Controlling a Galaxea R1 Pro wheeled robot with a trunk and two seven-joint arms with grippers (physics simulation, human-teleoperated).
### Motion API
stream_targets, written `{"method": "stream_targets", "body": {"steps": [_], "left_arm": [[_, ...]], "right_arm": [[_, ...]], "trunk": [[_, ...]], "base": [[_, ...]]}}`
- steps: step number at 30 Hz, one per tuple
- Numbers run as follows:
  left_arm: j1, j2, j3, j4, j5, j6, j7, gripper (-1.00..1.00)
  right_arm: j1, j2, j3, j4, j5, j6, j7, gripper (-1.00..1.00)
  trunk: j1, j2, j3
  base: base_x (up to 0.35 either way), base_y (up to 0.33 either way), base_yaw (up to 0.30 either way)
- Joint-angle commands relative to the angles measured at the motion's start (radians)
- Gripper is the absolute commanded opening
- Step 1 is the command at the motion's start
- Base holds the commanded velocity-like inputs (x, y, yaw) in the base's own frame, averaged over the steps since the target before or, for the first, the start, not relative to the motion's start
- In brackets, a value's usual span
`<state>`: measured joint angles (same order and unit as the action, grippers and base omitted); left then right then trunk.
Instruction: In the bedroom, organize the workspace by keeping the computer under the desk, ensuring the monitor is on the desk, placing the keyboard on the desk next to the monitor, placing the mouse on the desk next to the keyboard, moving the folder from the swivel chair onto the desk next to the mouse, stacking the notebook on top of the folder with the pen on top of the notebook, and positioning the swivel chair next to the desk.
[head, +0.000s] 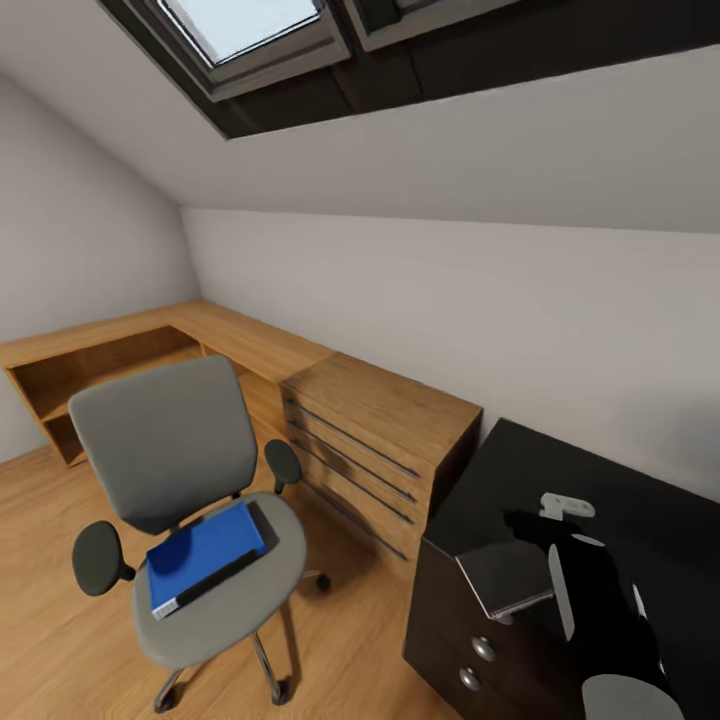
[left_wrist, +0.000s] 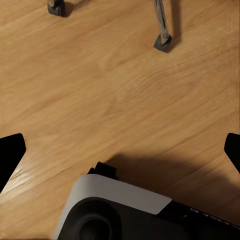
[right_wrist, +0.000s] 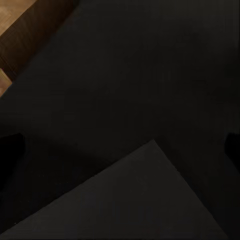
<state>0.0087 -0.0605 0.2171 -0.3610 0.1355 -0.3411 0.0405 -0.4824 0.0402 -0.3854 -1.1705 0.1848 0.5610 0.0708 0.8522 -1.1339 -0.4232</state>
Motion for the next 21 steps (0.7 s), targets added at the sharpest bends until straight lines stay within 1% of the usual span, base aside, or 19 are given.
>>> {"method": "stream_targets", "body": {"steps": [1, 5, 11, 21], "left_arm": [[0.001, 0.000, -0.003, -0.002, 0.009, -0.001, 0.002, 1.00], [0.001, -0.001, -0.002, -0.001, 0.009, -0.001, 0.002, 1.00], [0.001, 0.000, -0.002, -0.001, 0.009, -0.001, 0.001, 1.00], [0.001, 0.001, -0.003, -0.001, 0.009, -0.001, 0.001, 1.00]], "right_arm": [[-0.001, 0.001, -0.003, -0.001, 0.010, 0.004, 0.007, 1.00], [-0.001, 0.007, -0.003, 0.000, 0.010, 0.003, 0.007, 1.00], [0.000, 0.037, -0.003, 0.000, 0.015, 0.001, 0.008, 1.00], [0.002, 0.042, -0.001, 0.000, 0.015, -0.001, 0.009, 1.00]], "trunk": [[0.000, -0.001, -0.001], [0.000, -0.001, -0.003], [0.000, -0.001, -0.006], [0.000, -0.001, -0.010]], "base": [[0.000, 0.000, 0.267], [0.000, 0.000, 0.267], [0.000, 0.000, 0.268], [0.000, 0.002, 0.268]]}}
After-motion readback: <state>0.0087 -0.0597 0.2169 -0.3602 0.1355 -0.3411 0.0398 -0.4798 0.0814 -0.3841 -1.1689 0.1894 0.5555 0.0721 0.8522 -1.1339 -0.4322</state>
